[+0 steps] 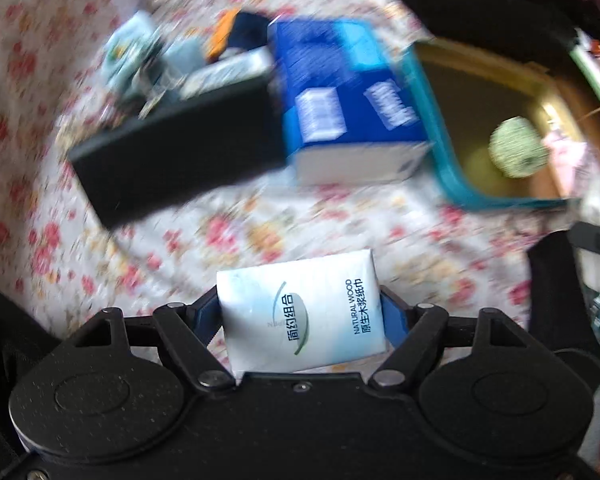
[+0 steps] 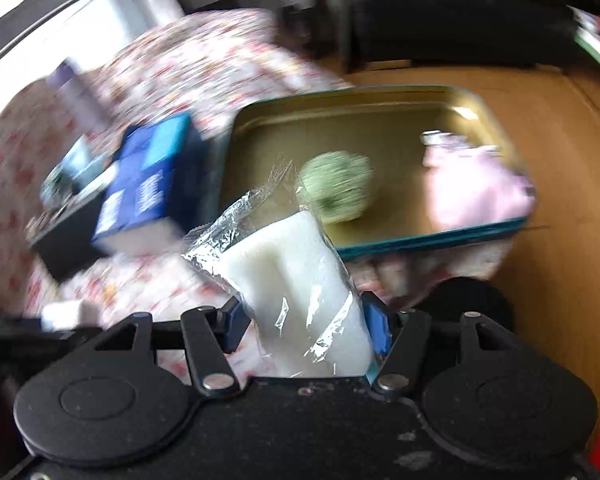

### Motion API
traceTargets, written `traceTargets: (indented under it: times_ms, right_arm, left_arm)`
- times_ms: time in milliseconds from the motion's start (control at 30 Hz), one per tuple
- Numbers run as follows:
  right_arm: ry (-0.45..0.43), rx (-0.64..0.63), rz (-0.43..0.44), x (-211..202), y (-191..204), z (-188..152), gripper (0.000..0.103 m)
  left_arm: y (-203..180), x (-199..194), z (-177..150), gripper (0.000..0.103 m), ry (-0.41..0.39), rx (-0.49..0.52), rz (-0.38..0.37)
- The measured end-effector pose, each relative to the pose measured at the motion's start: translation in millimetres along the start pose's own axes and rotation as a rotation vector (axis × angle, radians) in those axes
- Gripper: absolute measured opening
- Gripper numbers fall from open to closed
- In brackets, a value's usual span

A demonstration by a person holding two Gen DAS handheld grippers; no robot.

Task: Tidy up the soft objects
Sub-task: 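Grasp the plastic-wrapped cotton bag with the right tool and lift it, then place the cotton bag in the tray with the right tool while the left drops the wipe packet in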

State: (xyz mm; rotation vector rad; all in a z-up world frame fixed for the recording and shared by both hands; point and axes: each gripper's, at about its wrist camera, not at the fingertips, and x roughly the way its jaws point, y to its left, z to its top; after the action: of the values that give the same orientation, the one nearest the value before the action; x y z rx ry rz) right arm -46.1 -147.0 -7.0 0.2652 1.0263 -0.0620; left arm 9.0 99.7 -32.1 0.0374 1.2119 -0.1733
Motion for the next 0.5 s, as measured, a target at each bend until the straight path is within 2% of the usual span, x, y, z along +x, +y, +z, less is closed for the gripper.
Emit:
traceTargets:
  times_ms: [200, 500]
  right_arm:
    - [-0.037, 0.165, -0.064, 2.4, -41.9, 29.1, 0.059]
    - [-0.13, 0.218, -0.096, 9.3, -63.0, 94.4, 0.059]
  left_arm:
    - [-36.9, -19.4, 20.4, 0.073, -0.058, 0.088, -0.041]
    - [-74.6, -24.1, 46.1, 0.073, -0.106, 0.184, -0.057]
